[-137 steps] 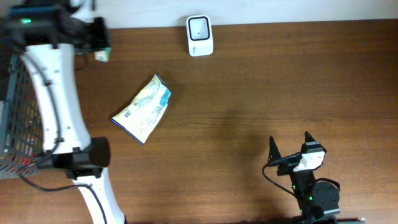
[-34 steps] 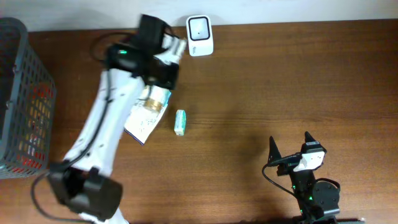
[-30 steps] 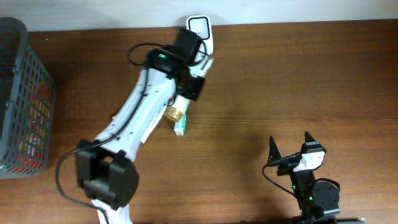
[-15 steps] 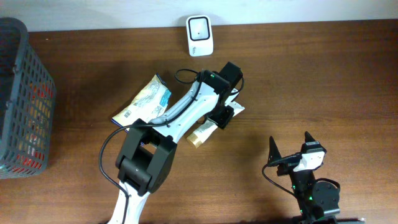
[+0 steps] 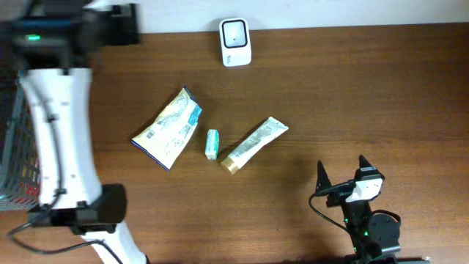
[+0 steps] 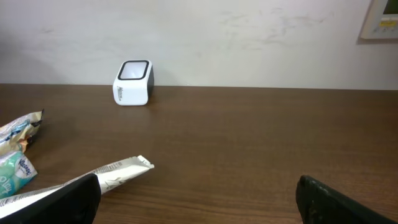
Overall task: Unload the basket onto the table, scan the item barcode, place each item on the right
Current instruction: 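Pick white Pantene tube from basket with left gripper, place on table, then pick red-labelled spaghetti pack from basket with left gripper, place on table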
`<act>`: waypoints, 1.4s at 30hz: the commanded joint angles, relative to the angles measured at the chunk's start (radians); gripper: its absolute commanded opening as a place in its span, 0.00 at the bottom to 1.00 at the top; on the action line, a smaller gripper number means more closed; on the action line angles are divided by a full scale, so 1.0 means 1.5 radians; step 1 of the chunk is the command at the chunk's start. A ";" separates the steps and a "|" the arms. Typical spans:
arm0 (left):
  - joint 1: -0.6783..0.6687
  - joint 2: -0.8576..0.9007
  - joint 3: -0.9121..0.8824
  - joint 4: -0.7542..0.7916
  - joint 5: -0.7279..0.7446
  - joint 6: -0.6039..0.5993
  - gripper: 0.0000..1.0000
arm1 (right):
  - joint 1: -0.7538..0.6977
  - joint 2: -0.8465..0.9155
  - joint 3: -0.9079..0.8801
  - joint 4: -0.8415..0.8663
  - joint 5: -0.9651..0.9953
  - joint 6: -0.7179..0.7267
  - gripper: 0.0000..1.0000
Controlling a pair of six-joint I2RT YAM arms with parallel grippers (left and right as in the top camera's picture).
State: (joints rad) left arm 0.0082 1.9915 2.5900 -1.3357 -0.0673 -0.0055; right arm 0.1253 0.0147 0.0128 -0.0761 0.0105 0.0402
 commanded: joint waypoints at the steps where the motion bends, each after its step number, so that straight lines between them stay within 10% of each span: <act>1: 0.160 -0.018 0.009 -0.011 -0.004 -0.039 0.99 | 0.003 -0.004 -0.005 -0.003 0.003 -0.005 0.99; 12: 0.475 -0.016 -0.204 0.089 0.163 0.046 0.99 | 0.003 -0.004 -0.005 -0.003 0.003 -0.005 0.99; 22: 0.483 -0.013 -0.504 0.301 0.193 0.291 0.99 | 0.003 -0.004 -0.005 -0.003 0.003 -0.005 0.99; 35: 0.485 0.214 -0.517 0.301 0.309 0.464 1.00 | 0.003 -0.004 -0.005 -0.003 0.003 -0.005 0.99; 36: 0.485 0.237 -0.517 0.296 0.301 0.464 0.94 | 0.003 -0.004 -0.005 -0.003 0.003 -0.005 0.99; 38: 0.485 0.243 -0.517 0.299 0.236 0.464 0.35 | 0.003 -0.004 -0.005 -0.003 0.003 -0.005 0.99; 40: 0.485 0.242 -0.500 0.299 0.216 0.423 0.00 | 0.003 -0.004 -0.005 -0.003 0.003 -0.005 0.98; 42: 0.485 0.239 -0.467 0.290 0.225 0.366 0.00 | 0.003 -0.004 -0.005 -0.003 0.003 -0.005 0.99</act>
State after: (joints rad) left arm 0.7414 2.2765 1.8687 -0.8906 0.3248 0.6395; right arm 0.1253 0.0147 0.0128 -0.0761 0.0101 0.0406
